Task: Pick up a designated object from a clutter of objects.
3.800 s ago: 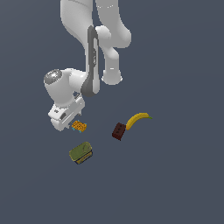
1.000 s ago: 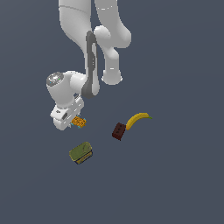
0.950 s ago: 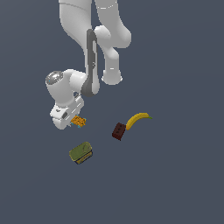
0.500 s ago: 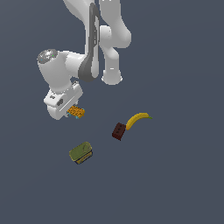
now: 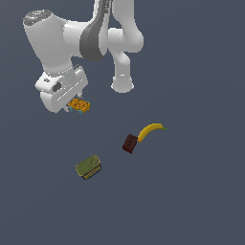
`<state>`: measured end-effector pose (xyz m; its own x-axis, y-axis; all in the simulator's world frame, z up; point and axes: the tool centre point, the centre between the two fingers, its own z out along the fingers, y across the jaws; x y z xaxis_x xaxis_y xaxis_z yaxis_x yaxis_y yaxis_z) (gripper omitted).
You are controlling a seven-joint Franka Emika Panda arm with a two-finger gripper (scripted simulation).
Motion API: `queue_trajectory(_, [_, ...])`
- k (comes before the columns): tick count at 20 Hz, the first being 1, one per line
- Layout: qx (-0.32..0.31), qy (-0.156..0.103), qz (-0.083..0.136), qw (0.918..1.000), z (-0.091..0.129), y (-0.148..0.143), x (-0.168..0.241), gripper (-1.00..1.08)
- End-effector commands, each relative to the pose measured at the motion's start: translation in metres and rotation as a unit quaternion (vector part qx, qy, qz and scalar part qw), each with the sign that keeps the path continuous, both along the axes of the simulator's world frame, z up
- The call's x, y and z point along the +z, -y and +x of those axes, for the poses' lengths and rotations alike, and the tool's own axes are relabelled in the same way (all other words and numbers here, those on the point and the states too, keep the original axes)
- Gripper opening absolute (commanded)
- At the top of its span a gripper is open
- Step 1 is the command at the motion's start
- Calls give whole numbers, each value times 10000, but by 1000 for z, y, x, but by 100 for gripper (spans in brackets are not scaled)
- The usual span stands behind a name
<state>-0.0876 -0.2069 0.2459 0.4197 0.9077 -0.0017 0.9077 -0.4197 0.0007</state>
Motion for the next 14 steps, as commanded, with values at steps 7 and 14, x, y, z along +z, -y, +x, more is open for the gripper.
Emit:
queue_trajectory(7, [3, -2, -1, 10000, -4, -6, 77, -100])
queue_trajectory(14, [8, -1, 5, 10000, -5, -9, 116, -100])
